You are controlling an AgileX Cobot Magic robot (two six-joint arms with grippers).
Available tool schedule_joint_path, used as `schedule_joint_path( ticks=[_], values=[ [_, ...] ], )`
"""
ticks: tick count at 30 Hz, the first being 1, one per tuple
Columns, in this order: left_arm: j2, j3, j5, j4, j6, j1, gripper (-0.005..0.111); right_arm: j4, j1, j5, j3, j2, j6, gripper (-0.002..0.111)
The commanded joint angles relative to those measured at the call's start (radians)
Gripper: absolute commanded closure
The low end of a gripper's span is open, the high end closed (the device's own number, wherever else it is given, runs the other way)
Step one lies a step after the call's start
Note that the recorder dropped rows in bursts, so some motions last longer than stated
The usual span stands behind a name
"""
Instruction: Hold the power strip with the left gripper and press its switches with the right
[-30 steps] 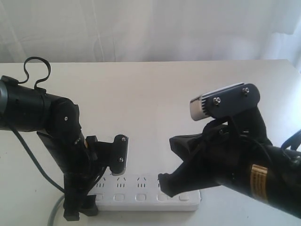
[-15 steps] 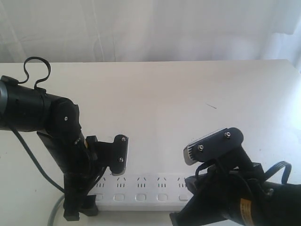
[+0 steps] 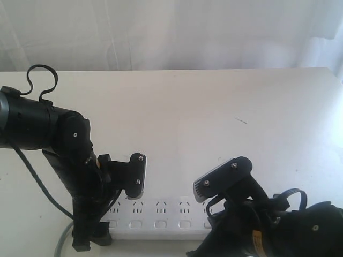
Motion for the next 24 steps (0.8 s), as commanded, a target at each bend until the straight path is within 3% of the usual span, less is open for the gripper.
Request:
schedule_joint_path(
  ticks=[1, 24],
  values=[
    [0.044, 0.036, 0.111, 0.036, -0.003, -0.001, 0.107, -0.003, -0.003, 0.005, -0.03, 0.017, -0.011, 0.108],
    [0.044, 0.036, 0.111, 0.032, 0.0, -0.001, 0.107, 0.003, -0.003, -0.043, -0.034, 0.18, -0.011, 0.108]
  ],
)
